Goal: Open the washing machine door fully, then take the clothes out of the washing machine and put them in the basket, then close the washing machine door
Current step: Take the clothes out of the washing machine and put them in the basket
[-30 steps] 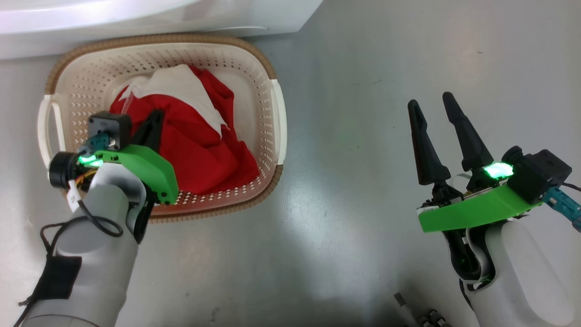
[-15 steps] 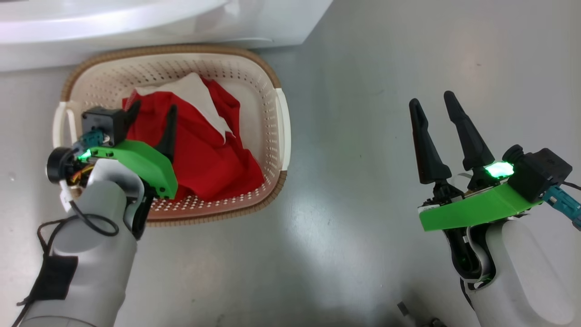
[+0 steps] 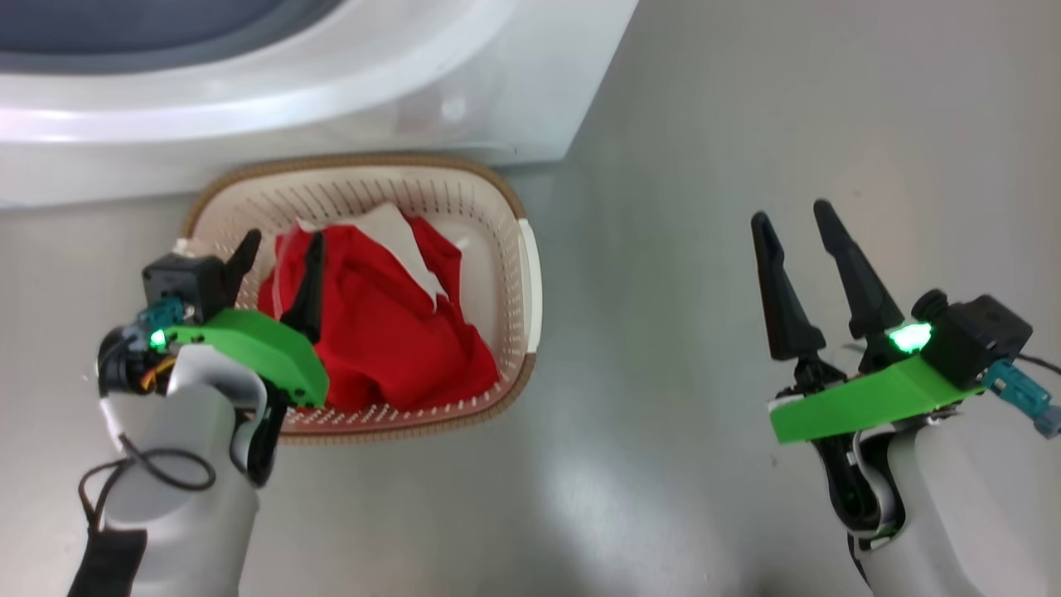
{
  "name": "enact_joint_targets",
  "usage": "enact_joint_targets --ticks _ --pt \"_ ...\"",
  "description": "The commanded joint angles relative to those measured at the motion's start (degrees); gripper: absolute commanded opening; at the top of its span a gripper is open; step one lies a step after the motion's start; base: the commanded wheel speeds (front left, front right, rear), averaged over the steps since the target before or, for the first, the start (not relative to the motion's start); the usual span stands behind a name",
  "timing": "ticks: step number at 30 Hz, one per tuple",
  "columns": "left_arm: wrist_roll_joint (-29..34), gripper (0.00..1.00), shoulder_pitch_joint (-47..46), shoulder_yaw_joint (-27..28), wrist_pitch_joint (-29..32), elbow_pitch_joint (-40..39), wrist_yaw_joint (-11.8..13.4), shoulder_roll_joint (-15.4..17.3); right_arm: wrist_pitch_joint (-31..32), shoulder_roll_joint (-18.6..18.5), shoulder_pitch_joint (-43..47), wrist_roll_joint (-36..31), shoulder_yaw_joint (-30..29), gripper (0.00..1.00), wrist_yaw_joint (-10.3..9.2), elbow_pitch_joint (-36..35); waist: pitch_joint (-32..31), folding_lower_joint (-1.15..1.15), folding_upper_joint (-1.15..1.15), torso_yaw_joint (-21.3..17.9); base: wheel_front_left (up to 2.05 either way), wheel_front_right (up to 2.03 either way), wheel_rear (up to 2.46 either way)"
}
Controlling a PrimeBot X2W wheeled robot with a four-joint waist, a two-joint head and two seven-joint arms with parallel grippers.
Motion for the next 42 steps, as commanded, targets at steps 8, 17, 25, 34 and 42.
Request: enact_joint_targets --ticks 8,17,25,34,42 --pt "1.9 1.0 7.8 5.3 -0.5 -6.7 -0.3 1.4 -0.4 0.1 5.1 -1.7 0.2 1.0 0.28 0.1 -9.4 0.0 0.0 1.2 0.0 0.0 0.0" --pt "4.7 1.0 15.1 9.3 -0.5 -14.3 -0.3 0.6 -0.4 0.1 8.6 -1.9 -0.4 1.0 0.28 1.0 -15.7 0.0 0.0 2.0 0.0 0.0 0.0" --pt "7.2 1.0 22.7 13.4 -0.5 -23.2 -0.3 -0.1 -0.4 0.1 11.3 -2.0 -1.2 1.0 0.28 1.2 -19.8 0.0 0.0 2.0 0.0 0.0 0.0" --pt "9.8 1.0 31.2 15.9 -0.5 -32.9 -0.3 -1.1 -0.4 0.1 15.4 -2.7 -3.1 1.0 0.28 1.0 -23.3 0.0 0.0 2.7 0.0 0.0 0.0" --pt "11.0 1.0 38.3 17.9 -0.5 -39.4 -0.3 -2.0 -0.4 0.1 18.7 -3.1 -4.0 1.0 0.28 0.7 -25.8 0.0 0.0 2.6 0.0 0.0 0.0"
